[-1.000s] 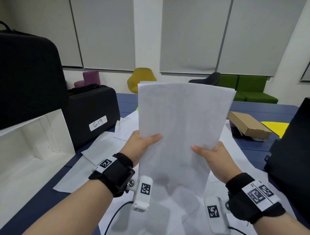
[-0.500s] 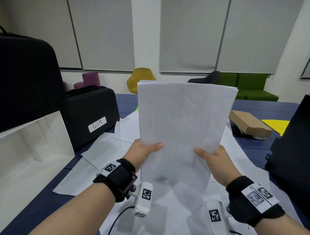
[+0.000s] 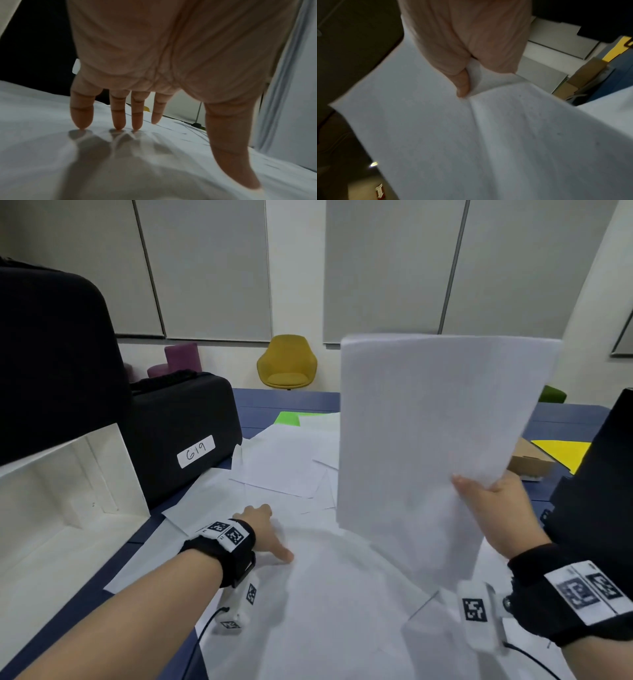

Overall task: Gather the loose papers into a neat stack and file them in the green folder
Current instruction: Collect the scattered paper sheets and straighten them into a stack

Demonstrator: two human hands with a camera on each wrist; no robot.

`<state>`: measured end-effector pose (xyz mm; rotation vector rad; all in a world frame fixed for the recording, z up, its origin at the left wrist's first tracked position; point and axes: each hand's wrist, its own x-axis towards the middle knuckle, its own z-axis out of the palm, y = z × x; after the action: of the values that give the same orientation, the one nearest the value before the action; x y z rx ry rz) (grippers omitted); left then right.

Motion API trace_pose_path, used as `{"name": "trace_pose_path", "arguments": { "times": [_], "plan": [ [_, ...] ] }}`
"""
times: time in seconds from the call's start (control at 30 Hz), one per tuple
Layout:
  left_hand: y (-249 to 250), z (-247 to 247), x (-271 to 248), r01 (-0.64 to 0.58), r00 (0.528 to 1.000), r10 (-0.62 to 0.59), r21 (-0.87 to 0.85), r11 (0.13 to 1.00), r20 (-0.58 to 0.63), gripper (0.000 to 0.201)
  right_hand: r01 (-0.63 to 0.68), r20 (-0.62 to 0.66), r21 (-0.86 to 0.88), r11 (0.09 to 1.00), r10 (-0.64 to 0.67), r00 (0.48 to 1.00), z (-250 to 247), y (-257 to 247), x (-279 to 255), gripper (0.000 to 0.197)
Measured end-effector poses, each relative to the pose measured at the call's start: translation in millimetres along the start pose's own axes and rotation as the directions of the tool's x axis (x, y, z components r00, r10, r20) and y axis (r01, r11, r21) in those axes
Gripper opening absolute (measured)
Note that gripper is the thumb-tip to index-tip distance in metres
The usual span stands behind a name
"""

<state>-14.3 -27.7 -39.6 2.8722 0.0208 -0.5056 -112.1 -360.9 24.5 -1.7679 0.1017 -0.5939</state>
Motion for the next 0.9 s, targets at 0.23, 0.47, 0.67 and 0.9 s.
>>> {"name": "trace_pose_path", "arguments": {
  "times": [0.23, 0.47, 0.67, 0.9],
  "plan": [
    [-7, 4, 2, -0.017, 1.000, 0.016, 0.029, 0.999, 0.011, 0.089, 0.050, -0.055, -0.013, 0.999, -0.051, 0.997, -29, 1, 11, 0.021],
    [-19, 0, 1, 0.040, 0.999, -0.037, 0.089, 0.995, -0.036, 0.098, -0.008, -0.002, -0.081, 0.997, 0.008, 1.000, -44, 22, 0, 0.018],
    [-31, -6, -4, 0.059, 0.998, -0.059, -0.008, 0.998, -0.011, 0.090, -0.019, -0.009, -0.046, 0.999, 0.019, 1.000, -40, 29, -6, 0.019],
    [-34, 0, -17, 0.009, 1.000, -0.009, -0.017, 1.000, -0.027, 0.070, -0.031, 0.008, -0.039, 0.999, 0.031, 0.999, -39, 32, -8, 0.020]
  ]
}}
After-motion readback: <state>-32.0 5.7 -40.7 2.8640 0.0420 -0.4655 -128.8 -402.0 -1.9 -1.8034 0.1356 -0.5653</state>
